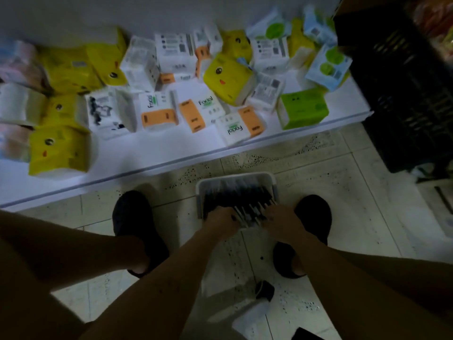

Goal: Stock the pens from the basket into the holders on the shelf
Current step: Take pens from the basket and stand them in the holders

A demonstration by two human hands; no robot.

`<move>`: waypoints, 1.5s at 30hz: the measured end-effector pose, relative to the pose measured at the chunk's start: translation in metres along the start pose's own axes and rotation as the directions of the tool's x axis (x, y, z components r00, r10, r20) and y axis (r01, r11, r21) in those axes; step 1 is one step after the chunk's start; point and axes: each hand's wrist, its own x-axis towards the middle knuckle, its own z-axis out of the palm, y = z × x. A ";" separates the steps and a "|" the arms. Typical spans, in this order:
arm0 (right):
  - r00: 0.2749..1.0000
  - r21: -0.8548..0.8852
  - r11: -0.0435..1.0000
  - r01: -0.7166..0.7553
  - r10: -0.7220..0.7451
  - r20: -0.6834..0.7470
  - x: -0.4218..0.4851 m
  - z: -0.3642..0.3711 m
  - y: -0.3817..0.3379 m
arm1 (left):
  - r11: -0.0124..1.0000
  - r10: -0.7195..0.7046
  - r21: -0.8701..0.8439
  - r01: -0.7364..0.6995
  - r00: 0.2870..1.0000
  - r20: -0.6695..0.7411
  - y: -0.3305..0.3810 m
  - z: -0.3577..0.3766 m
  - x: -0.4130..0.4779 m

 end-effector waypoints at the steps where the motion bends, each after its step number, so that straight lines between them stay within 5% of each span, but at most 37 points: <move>1: 0.999 -0.004 1.000 -0.024 0.024 -0.025 0.005 -0.001 0.000 | 0.999 -0.028 -0.016 0.028 1.000 0.002 -0.001 0.005 0.006; 12: 0.995 -0.174 0.981 0.089 -0.096 -0.031 0.048 0.029 0.001 | 0.979 -0.136 0.158 0.129 0.990 0.031 -0.009 0.024 0.048; 16: 0.997 -0.254 0.965 0.057 -0.069 -0.042 0.050 0.038 -0.001 | 0.978 -0.133 0.148 0.144 0.988 -0.083 0.000 0.022 0.044; 24: 0.999 -0.346 0.937 0.042 -0.050 -0.014 0.048 0.029 -0.014 | 0.976 -0.210 -0.101 0.193 0.957 -0.199 -0.003 0.005 0.030; 27: 1.000 -0.304 0.953 0.021 -0.023 -0.006 0.049 0.022 -0.020 | 0.908 -0.324 -0.331 0.257 0.931 -0.167 -0.008 -0.002 0.023; 31: 1.000 -0.285 0.958 0.018 -0.015 0.014 0.050 0.016 -0.022 | 0.786 -0.270 -0.594 0.170 0.959 -0.082 -0.011 -0.013 0.005; 45: 0.993 -0.298 0.951 0.086 -0.107 -0.056 0.066 0.013 -0.028 | 0.743 -0.104 -0.667 0.063 0.994 -0.022 0.000 -0.053 -0.050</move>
